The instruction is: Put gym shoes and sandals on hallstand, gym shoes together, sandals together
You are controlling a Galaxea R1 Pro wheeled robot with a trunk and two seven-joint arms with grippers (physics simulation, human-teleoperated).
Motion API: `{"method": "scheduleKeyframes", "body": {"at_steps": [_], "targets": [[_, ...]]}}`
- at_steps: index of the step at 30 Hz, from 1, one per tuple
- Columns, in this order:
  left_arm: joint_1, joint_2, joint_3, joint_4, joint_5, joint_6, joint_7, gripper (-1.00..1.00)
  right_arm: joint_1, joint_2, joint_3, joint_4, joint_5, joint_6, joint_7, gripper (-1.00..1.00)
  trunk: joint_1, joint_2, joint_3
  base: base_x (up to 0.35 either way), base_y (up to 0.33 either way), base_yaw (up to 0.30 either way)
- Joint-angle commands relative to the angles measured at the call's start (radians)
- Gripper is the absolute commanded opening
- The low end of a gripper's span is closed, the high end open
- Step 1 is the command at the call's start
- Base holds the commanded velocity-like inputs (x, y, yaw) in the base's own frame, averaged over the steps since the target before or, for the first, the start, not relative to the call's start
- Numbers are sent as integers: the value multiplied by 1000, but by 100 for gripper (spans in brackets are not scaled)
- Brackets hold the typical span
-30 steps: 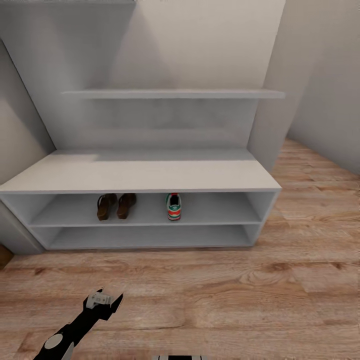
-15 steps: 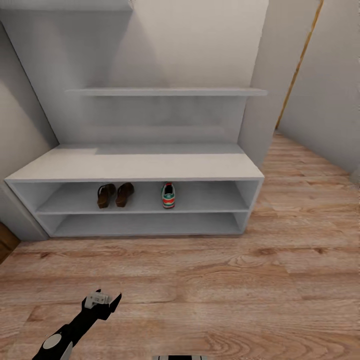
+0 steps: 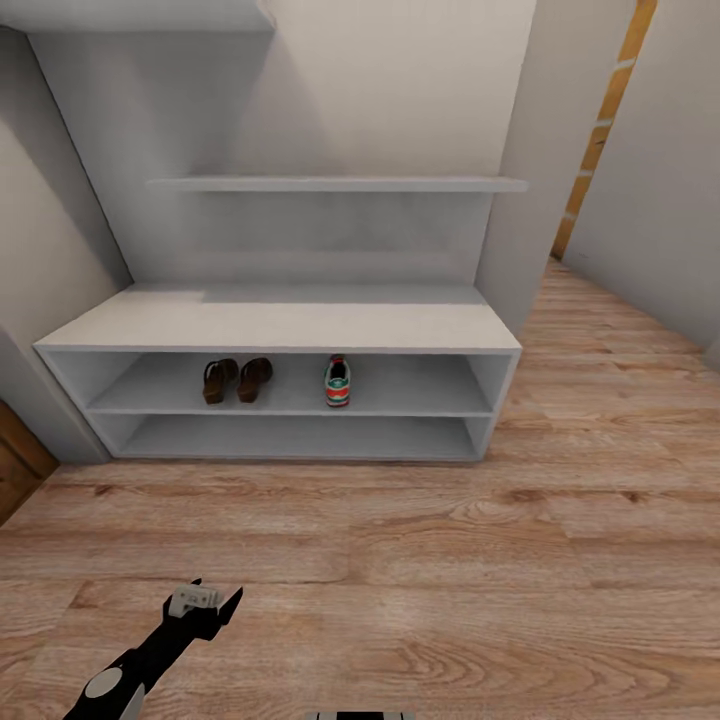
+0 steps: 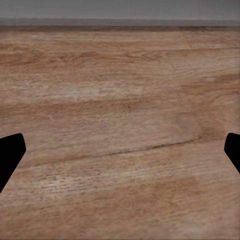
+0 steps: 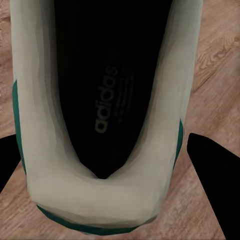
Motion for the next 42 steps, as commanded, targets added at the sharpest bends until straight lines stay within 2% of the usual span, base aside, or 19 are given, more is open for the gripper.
{"method": "scheduleKeyframes", "body": {"at_steps": [1, 2, 3, 7, 9, 10, 12, 13, 15, 17, 22, 24, 29, 31, 32, 37, 40, 41, 42], "targets": [[-1, 0, 2, 1, 8, 1, -9, 100, -1, 5, -3, 0, -8, -3, 10, -100, 0, 0, -1, -5, -3, 8], [-1, 1, 2, 1, 8, 2, -9, 100, -1, 9, -3, -1, -8, -3, 12, -100, 0, 0, -1, -4, -3, 6], [-1, 1, 2, 1, 8, 2, -9, 100, -1, 35, 24, -19, -8, -3, 14, -100, 0, 0, -1, -1, 0, 1], [-1, 2, 2, 1, 9, 2, -9, 100, -1, 55, 82, -35, -6, -4, 12, -100, 0, 0, -1, 0, 0, 0], [-1, 4, 2, 1, 9, 2, -9, 100, -2, 99, 192, -40, -6, -2, 14, -100, 0, 0, -1, 0, 0, 0], [-1, 4, 2, 1, 9, 1, -9, 100, -3, 120, 313, -55, -5, -1, 9, -100, 0, 0, -1, 0, 0, 0], [-1, 5, 2, 1, 9, 1, -9, 100, -9, 137, 483, -89, -5, 4, 3, -100, 0, 0, -1, 0, 0, 0], [-1, 5, 2, 1, 9, 1, -9, 100, -13, 141, 519, -99, -5, 6, 0, -100, 0, 0, -1, 0, 0, 0], [-1, 5, 2, 2, 9, 0, -9, 100, -49, 162, 628, -135, -6, 30, -25, -100, 0, 0, -1, 0, 0, 0], [-1, 5, 2, 4, 8, 0, -9, 100, -92, 191, 686, -151, -5, 75, -48, -100, 0, 0, -1, 0, 0, 0], [-1, 5, 2, 5, 8, -2, -9, 100, -211, 277, 773, -163, 0, 237, -98, -100, 0, 0, -1, 0, 0, 0], [-1, 6, 2, 5, 7, -2, -9, 100, -270, 315, 823, -165, 2, 308, -128, -100, 0, 0, -1, 0, 0, 0], [-1, 5, 2, 6, 7, -2, -10, 100, -395, 382, 947, -154, 3, 388, -207, -100, 0, 0, -1, 0, 0, 0], [-1, 5, 1, 6, 7, -2, -10, 100, -447, 407, 980, -131, 3, 422, -245, -100, 0, 0, -1, 0, 0, 0], [-1, 5, 1, 6, 7, -2, -10, 100, -465, 416, 988, -122, 2, 434, -257, -100, 0, 0, -1, 0, 0, 0], [-1, 5, 1, 6, 5, -4, -11, 100, -652, 496, 1019, -6, 0, 513, -313, -100, 0, 0, -1, 0, 0, 0], [-1, 7, 1, 5, 3, -4, -25, 100, -697, 511, 1022, 17, -1, 519, -317, -100, 0, 0, -1, 0, 0, 0], [-1, 19, 1, 2, 0, -4, -91, 100, -718, 521, 1025, 25, -2, 522, -317, -100, 0, 0, -1, 0, 0, 0], [-1, 24, 1, 1, 0, -5, -116, 100, -720, 522, 1025, 26, -2, 522, -317, -100, 0, 0, -1, 0, 0, 0]]}}
